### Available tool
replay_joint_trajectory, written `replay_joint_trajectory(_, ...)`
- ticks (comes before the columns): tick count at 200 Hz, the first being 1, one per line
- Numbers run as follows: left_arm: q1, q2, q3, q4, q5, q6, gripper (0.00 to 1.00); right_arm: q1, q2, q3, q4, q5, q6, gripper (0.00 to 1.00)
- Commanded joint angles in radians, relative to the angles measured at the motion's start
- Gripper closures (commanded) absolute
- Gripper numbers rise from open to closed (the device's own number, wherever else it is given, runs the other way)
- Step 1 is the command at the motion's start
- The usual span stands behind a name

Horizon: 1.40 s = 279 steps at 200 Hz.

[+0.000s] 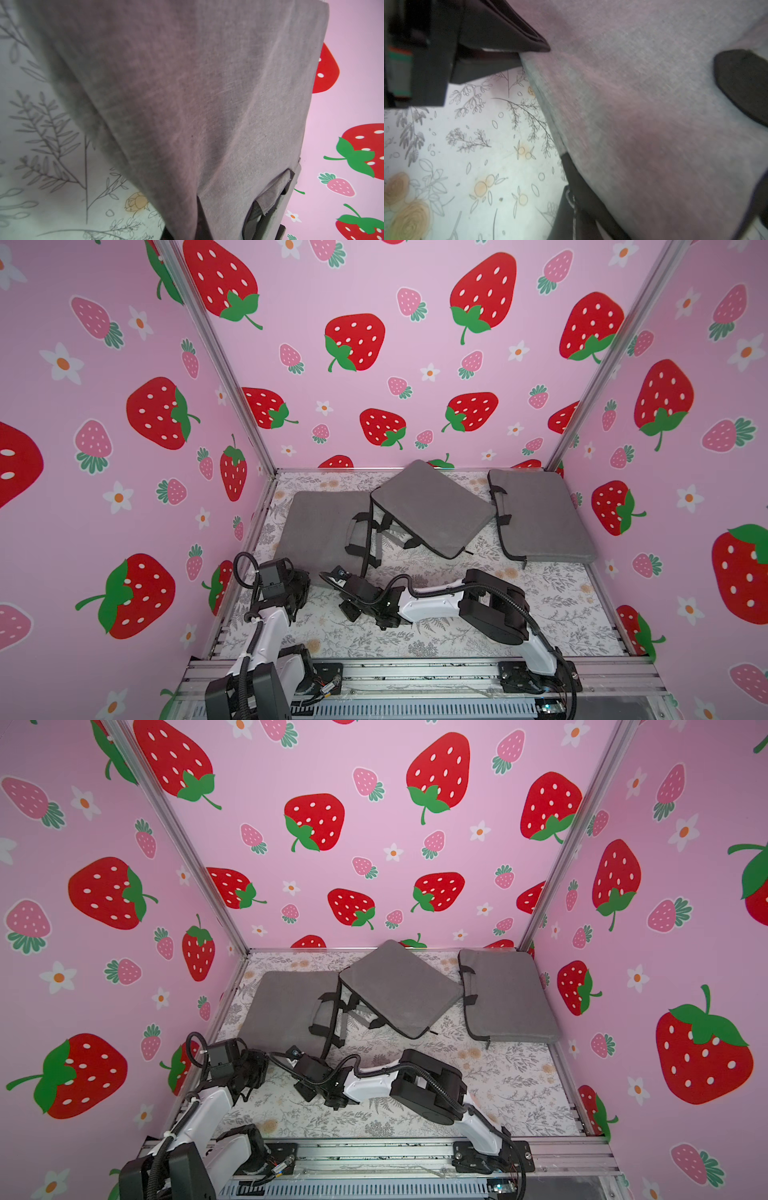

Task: Put the mouse into the laptop bag
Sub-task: Zip the zipper on the zippered laptop bag.

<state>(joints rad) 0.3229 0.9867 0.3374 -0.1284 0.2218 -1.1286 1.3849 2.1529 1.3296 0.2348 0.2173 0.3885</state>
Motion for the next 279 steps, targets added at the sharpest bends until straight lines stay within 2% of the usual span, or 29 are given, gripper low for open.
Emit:
replay_joint_trajectory(1,0.042,0.009,0.081,-0.068,-0.076,0.052,1.0,0.005,-0.053,-0.092,0.003,0.061,0.002,1.0)
replay_joint_trajectory(39,0.08,0.009,0.065,-0.054,-0.065,0.049,1.0,-0.037,-0.101,-0.236,0.081,0.095,0.009,1.0)
replay_joint_trajectory(84,0.095,0.0,0.08,-0.079,0.011,0.051,1.0,-0.064,-0.084,-0.141,0.019,0.041,-0.049,1.0)
replay_joint_trajectory(99,0.096,-0.009,0.056,-0.062,0.074,0.013,0.84,-0.063,-0.045,-0.068,-0.018,0.019,-0.079,1.0)
replay_joint_trajectory(115,0.095,-0.015,0.03,-0.06,0.129,-0.03,0.59,-0.063,0.001,-0.005,-0.032,0.012,-0.085,1.0)
replay_joint_trajectory(124,0.094,-0.013,0.016,-0.06,0.165,-0.056,0.53,-0.065,0.024,0.027,-0.036,-0.006,-0.09,1.0)
replay_joint_trajectory(163,0.081,-0.022,-0.011,-0.037,0.287,-0.154,0.53,-0.066,0.126,0.221,-0.122,-0.062,-0.086,1.0)
replay_joint_trajectory(189,0.05,-0.044,-0.041,-0.022,0.294,-0.201,0.54,-0.066,0.193,0.329,-0.14,-0.132,-0.069,1.0)
replay_joint_trajectory(214,0.007,-0.118,-0.035,-0.059,0.236,-0.206,0.55,-0.065,0.243,0.405,-0.16,-0.178,-0.058,1.0)
replay_joint_trajectory(246,0.003,-0.191,-0.055,-0.046,0.195,-0.218,0.63,-0.057,0.227,0.382,-0.156,-0.179,-0.051,1.0)
replay_joint_trajectory(264,0.003,-0.171,-0.06,-0.03,0.201,-0.221,0.64,-0.053,0.206,0.332,-0.108,-0.192,-0.037,1.0)
replay_joint_trajectory(279,0.001,-0.137,-0.052,-0.022,0.215,-0.212,0.6,-0.049,0.197,0.313,-0.083,-0.199,-0.034,1.0)
